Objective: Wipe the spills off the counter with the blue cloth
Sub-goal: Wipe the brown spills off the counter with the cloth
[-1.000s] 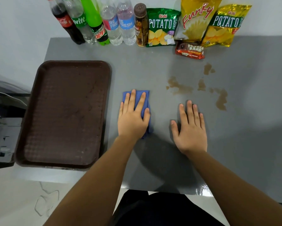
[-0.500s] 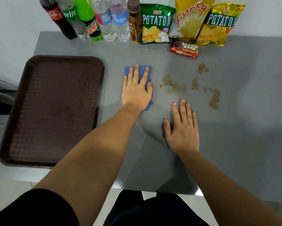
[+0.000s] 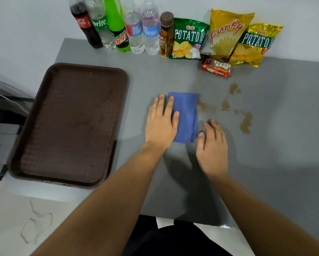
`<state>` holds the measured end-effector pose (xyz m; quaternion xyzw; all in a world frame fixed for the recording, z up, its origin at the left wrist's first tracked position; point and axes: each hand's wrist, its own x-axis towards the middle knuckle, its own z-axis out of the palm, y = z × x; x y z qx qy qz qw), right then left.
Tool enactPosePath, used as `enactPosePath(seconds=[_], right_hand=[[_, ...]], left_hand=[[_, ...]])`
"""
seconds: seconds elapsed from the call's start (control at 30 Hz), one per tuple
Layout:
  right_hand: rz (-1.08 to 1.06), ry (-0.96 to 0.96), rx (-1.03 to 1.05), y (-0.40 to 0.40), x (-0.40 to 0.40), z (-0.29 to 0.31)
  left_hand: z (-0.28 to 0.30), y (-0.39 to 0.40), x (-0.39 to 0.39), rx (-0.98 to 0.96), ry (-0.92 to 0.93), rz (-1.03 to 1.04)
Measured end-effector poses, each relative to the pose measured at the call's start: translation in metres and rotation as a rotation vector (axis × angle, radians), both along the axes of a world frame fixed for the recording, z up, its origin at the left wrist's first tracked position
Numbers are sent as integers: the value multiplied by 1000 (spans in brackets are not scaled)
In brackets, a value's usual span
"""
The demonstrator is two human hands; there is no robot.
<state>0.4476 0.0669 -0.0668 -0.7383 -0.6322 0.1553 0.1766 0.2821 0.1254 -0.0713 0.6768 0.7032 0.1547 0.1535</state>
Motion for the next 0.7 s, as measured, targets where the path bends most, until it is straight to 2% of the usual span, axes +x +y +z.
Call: enactPosePath(seconds=[0.1,0.27,0.37,0.57,0.7], right_hand=[[23,-33,71,21,-21,11],[215,-114,-24,73,-71,5],[208,-171,-78,88,-85,-10],[300,-241,-69,114,-65,-16],[277,-245,-63,133,-24,-15]], left_hand=[[-8,-7,-30,7,68,124],[-30,-12,-40,-44,145,128],[-35,-12,-40,-20,176,137],[-34,-13,-39,-7,184,148],[-33,-14,-39,14,181,157]])
